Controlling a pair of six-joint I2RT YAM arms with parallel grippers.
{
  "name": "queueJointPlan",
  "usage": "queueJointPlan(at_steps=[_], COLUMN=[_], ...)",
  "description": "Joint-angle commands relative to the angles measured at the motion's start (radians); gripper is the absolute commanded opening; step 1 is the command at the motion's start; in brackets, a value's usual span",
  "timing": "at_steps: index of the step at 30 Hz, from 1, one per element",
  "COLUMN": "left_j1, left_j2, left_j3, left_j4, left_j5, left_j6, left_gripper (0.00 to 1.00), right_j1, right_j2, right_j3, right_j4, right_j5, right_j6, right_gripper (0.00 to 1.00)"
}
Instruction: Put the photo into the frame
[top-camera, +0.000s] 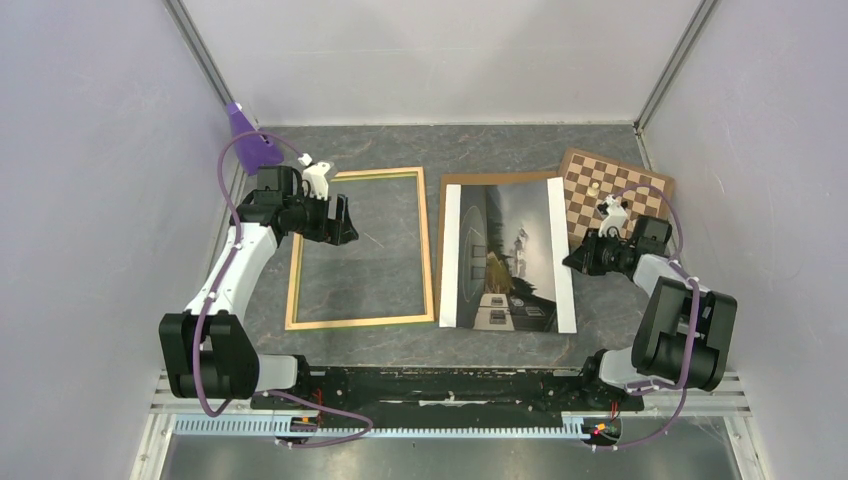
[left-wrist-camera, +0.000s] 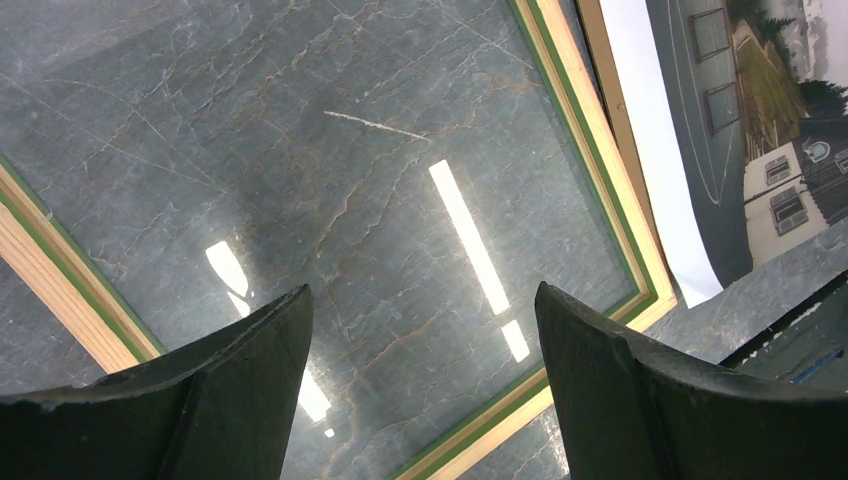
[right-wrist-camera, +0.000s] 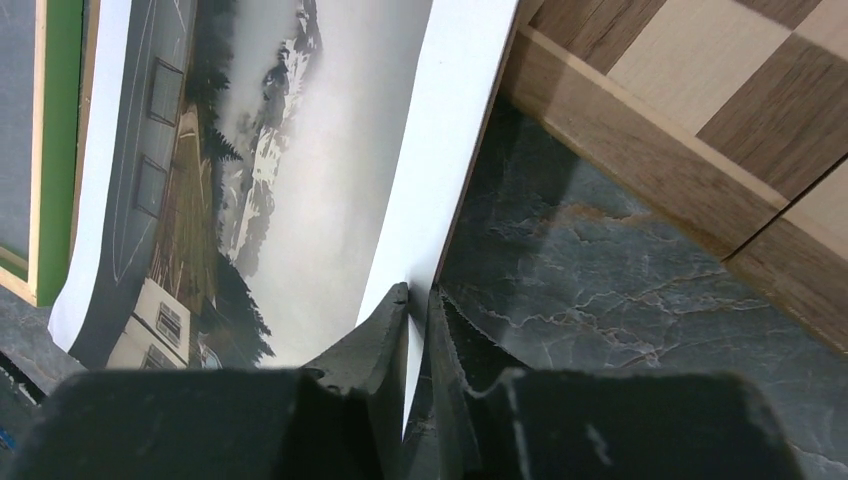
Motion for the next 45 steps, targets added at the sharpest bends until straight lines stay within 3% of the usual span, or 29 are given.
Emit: queueJointPlan(at_steps=[1,10,19,25,31,36,45], left_j1=[-0.003,-0.005,-0.039,-0.112,-0.222,-0.334,-0.454], left_j2=[-0.003,0.005,0.057,0.094,0.176,0.256,0.447], left_j3=[0.011,0.03,0.09,0.145,0.27,0.416,0.698], left_j4=[0.025,0.026,0.029,0.099,0.15,0.141,0.056], left_j5=[0.0,0.016,0.056,0.044,-0.102,-0.191,-0.208], left_j6=[-0.018,-0.019,-0.059,-0.21,-0.41,-0.537,-0.823], left_gripper=[0.88,0.88,0.88,0.88,0.87,0.87,0.87], right_j1=[-0.015,-0.029,-0.027,0.002,0.123,0.277,0.567], right_j2=[0.008,-0.022,-0.124,-0.184,-0.257,-0.324,-0.316], right_j3=[0.053,0.092,0.145,0.184,0.24,0.275,0.328], right_j4=[0.005,-0.029,-0.058,-0.065,-0.039,0.001,0.013], right_j5=[-0.026,-0.045,-0.028,-0.014,0.113,0.305,0.581], right_j6=[-0.021,-0.034,-0.048,-0.023,0.04,0.089,0.125], right_gripper=[0.13,0.0,0.0,0.0,0.0,0.0,0.0])
